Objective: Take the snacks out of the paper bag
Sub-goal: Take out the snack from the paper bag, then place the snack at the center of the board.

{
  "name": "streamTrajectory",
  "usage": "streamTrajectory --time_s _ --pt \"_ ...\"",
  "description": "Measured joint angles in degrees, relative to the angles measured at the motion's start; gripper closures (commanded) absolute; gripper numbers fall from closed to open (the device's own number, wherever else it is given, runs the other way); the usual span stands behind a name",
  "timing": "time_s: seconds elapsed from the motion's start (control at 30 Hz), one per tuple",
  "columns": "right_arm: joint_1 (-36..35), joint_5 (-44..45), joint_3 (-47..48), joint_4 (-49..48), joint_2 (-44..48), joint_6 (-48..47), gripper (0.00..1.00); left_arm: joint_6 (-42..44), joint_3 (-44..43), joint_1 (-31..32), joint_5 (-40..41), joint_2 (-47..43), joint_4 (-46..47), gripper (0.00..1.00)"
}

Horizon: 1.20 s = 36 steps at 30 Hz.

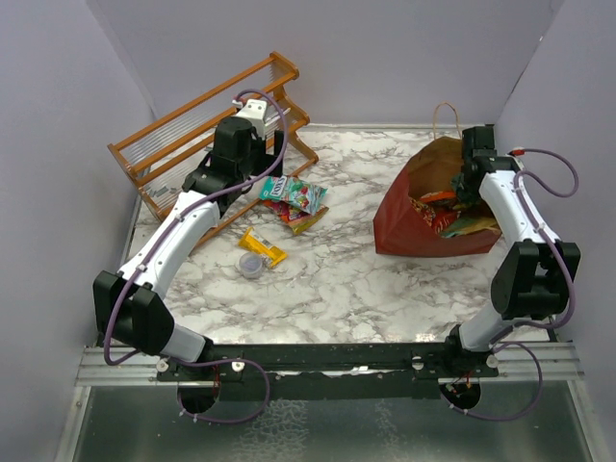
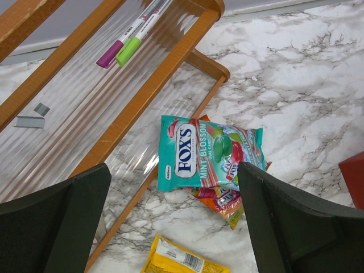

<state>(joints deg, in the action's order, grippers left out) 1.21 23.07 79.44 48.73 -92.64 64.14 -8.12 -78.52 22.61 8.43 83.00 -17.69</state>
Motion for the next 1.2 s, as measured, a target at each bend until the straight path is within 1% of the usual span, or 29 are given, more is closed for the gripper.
streamTrajectory --time_s 0.27,0.5,0.57,0.73,0.8,0.9,1.0,1.07,1.1,1.17,1.2 --pt "0.0 -2.4 0.0 2.1 7.1 -1.6 0.99 -1.2 0.2 0.0 0.0 -2.1 -1.2 0.04" --pt "0.0 -5.5 0.0 0.5 15.8 -7.3 0.99 -5.1 0.8 0.0 0.0 -4.2 -3.3 0.04" --pt "0.0 -7.4 -0.3 -2.3 18.4 -10.6 0.99 -6.1 2.5 0.0 0.0 -5.5 -3.4 0.04" --pt "-0.5 -13.2 -1.7 -13.3 25.0 -21.2 0.99 -9.0 6.7 0.0 0.0 -7.9 -4.4 0.04" --pt "-0.9 -16.2 -1.6 -17.8 26.9 -25.2 0.99 -10.8 9.0 0.0 -0.3 -9.4 -4.7 0.05" --pt "-4.5 -20.2 0.4 -22.1 29.3 -30.5 0.99 -14.2 15.2 0.0 -2.4 -14.4 -4.3 0.06" --pt "-13.7 -29.1 2.6 -27.2 32.2 -35.8 0.99 -16.4 22.3 0.0 -5.2 -22.5 -3.3 0.05" --pt "-18.0 -36.9 2.5 -30.8 34.3 -37.4 0.99 -17.4 26.3 0.0 -7.1 -30.0 -1.7 0.03" --pt "-19.8 -42.7 1.8 -33.7 35.7 -37.7 0.99 -17.8 27.5 0.0 -7.7 -33.0 -0.8 0.03" --pt "-20.7 -53.0 -0.4 -38.8 37.7 -37.6 0.99 -18.3 29.3 0.0 -8.7 -39.4 1.6 0.03" --pt "-20.7 -56.7 -1.3 -40.4 38.3 -37.5 0.99 -18.4 30.2 0.0 -9.1 -42.6 3.2 0.03"
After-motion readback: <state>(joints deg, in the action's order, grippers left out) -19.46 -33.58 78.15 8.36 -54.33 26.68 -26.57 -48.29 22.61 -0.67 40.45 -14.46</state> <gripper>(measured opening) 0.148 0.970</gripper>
